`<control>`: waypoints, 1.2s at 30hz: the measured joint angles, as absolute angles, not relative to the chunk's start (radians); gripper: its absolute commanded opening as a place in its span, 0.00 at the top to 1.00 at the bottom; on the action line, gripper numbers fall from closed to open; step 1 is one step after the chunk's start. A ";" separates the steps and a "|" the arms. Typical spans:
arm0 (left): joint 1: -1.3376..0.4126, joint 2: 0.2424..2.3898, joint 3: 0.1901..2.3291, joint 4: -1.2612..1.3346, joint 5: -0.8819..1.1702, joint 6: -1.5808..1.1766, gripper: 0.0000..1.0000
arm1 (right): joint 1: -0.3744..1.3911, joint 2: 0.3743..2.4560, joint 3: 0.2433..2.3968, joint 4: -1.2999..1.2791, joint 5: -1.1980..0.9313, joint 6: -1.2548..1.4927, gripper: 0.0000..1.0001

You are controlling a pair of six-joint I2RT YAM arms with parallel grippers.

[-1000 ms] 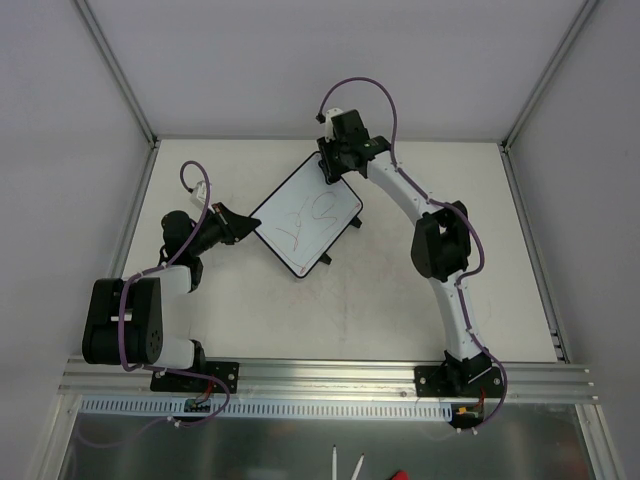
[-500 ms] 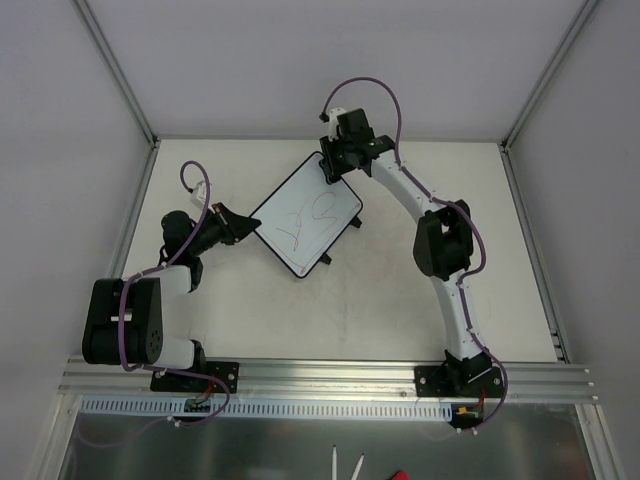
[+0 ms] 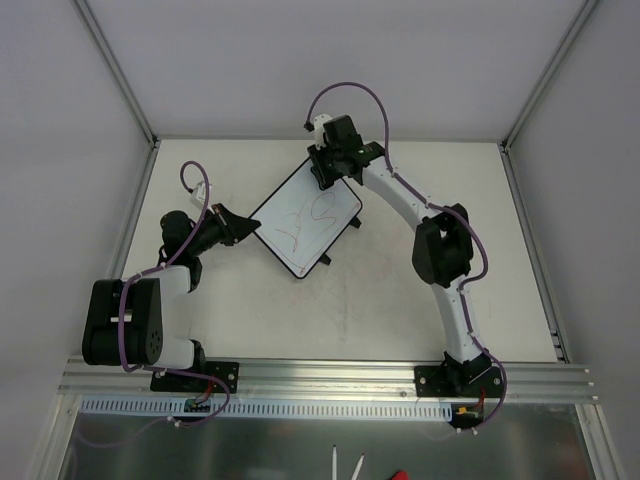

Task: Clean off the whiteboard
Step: Hold the whiteboard at the whiteboard stand.

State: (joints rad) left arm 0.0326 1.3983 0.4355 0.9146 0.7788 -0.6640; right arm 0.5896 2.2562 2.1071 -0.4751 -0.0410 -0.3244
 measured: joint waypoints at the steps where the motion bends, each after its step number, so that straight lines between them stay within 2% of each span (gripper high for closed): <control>1: 0.033 1.398 0.435 0.914 0.780 -0.664 1.00 | 0.597 2.254 2.106 -0.477 -0.040 -0.327 1.00; 36: 0.034 1.398 0.440 0.897 0.787 -0.663 1.00 | 0.823 2.239 2.155 -0.622 0.023 -0.371 1.00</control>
State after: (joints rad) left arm 0.0341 1.3983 0.4400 0.8970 0.7872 -0.6628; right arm 0.8227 2.2391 2.1551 -0.6220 0.0235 -0.3710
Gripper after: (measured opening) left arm 0.084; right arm 0.318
